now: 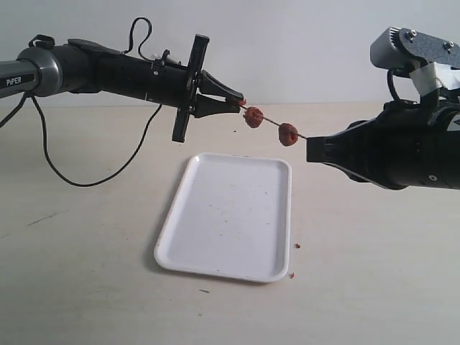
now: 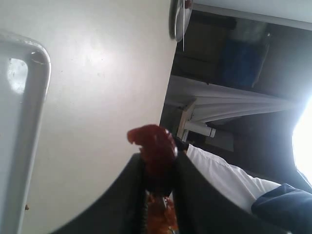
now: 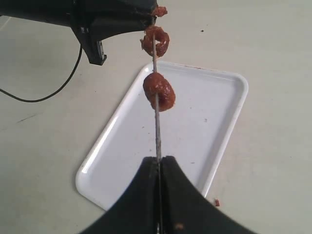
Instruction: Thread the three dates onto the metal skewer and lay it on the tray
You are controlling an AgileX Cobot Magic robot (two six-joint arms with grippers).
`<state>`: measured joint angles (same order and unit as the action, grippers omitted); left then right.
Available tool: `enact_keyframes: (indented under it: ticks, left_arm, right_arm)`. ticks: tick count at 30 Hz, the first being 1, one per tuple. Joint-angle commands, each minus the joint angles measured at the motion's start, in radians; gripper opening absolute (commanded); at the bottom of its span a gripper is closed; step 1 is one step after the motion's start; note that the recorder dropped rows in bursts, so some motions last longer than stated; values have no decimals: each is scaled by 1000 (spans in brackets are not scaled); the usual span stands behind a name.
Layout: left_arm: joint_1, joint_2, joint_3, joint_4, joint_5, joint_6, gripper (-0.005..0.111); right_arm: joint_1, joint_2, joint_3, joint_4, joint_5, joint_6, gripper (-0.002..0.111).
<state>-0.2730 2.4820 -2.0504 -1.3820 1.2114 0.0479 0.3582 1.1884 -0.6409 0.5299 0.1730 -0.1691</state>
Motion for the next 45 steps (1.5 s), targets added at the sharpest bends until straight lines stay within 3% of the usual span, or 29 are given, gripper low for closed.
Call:
enact_keyframes:
  ticks: [1, 45]
  left_arm:
    - [-8, -10, 2, -9, 10, 0, 20]
    - [-35, -10, 2, 8, 10, 3, 20]
  right_arm:
    - [-3, 0, -4, -6, -24, -12, 0]
    - [-3, 0, -6, -12, -26, -14, 0]
